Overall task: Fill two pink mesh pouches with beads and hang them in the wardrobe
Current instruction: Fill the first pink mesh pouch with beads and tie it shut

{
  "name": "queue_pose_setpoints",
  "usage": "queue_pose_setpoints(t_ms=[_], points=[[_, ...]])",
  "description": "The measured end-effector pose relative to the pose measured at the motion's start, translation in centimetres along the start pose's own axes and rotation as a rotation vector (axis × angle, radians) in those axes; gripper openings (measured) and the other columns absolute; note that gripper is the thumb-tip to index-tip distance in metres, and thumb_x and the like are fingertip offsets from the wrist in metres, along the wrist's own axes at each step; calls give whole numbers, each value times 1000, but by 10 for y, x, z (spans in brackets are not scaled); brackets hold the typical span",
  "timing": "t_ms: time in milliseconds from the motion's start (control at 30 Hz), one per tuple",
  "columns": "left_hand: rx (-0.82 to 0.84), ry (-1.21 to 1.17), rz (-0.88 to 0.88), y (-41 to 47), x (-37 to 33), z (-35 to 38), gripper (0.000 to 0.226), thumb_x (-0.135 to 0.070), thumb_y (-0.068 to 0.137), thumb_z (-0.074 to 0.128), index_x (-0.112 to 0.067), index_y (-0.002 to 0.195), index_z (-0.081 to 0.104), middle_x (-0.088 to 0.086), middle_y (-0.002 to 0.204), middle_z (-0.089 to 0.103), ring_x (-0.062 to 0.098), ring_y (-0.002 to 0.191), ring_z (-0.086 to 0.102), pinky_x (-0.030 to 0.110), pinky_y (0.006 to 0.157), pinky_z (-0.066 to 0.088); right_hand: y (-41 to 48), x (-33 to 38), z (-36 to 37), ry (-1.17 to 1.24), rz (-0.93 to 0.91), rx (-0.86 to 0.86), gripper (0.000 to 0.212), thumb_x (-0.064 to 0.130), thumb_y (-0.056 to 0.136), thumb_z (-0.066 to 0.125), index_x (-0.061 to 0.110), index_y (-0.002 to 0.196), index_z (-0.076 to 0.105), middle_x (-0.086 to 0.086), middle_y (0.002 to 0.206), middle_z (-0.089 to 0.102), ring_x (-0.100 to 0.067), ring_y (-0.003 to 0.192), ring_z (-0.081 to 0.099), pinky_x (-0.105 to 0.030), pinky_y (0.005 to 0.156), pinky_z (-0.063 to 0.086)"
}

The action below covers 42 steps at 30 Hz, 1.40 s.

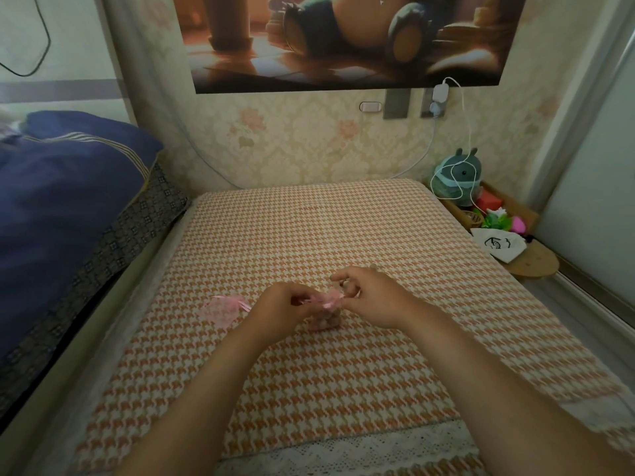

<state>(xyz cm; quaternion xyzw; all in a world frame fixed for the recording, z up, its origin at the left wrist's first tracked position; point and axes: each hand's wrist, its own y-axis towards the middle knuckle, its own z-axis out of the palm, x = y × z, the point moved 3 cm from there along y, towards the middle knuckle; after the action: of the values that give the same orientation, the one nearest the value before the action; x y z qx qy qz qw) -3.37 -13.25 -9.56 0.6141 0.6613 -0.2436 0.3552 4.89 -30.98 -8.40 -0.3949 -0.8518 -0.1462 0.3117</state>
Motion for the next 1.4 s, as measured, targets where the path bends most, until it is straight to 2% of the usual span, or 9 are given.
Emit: queue_pose_setpoints(t_ms=[200,333,467,533,700,800,1033,1267,1400], points=[[-5,42,-52,2,5,-11,11,-26,87,74,-26,97,78,-10,65,68,9,57,57,29,60,52,0,2,-1,-31,14,-27,20,30,95,72,24,112,78,15,81,67,-4,70,60,-23,64,46],[-23,85,-107,5,9,-19,8,-28,88,73,-23,90,79,0,72,73,21,68,68,36,67,58,2,-4,-5,-66,73,-40,15,26,96,70,17,96,81,14,69,64,-11,55,51,-26,54,41],[-23,92,-112,6,10,-23,12,-30,88,72,-27,77,75,-2,72,73,10,60,63,29,63,57,3,-9,-8,-59,140,-40,34,30,96,70,3,75,72,12,51,58,-18,51,46,-28,53,38],[-26,57,-128,8,14,-26,16,-30,88,72,-22,75,76,-4,69,72,6,55,61,26,57,55,3,-12,-9,24,187,-27,34,32,96,70,8,71,73,8,54,61,-16,51,50,-26,51,40],[-75,-244,-257,8,23,-29,29,-27,93,66,-4,76,72,2,59,62,14,54,59,28,57,52,3,-22,-4,425,368,13,20,24,101,64,10,89,74,-2,76,72,-14,55,59,-26,50,49],[-82,-387,-382,4,28,-25,32,-32,95,64,-6,77,69,5,64,60,17,60,59,32,60,50,1,-28,-5,574,464,-15,25,23,103,62,8,85,71,-5,72,67,-16,54,58,-29,52,50],[-114,-578,-469,10,28,-16,26,-30,98,59,-11,82,66,-1,68,57,14,58,59,28,57,48,5,-26,-1,733,570,-80,25,21,105,56,8,87,66,-5,74,62,-18,55,55,-27,46,46],[-121,-549,-522,7,34,-15,32,-28,99,58,-12,70,61,4,68,56,15,59,58,27,53,45,7,-37,3,632,668,-120,28,22,104,59,5,82,64,-11,77,62,-19,51,56,-28,45,48],[-161,-734,-511,12,31,-14,27,-24,99,57,-10,76,59,3,68,56,18,66,60,29,58,49,9,-32,6,771,669,-121,20,20,104,59,2,97,65,-11,82,64,-21,54,61,-30,46,52]])
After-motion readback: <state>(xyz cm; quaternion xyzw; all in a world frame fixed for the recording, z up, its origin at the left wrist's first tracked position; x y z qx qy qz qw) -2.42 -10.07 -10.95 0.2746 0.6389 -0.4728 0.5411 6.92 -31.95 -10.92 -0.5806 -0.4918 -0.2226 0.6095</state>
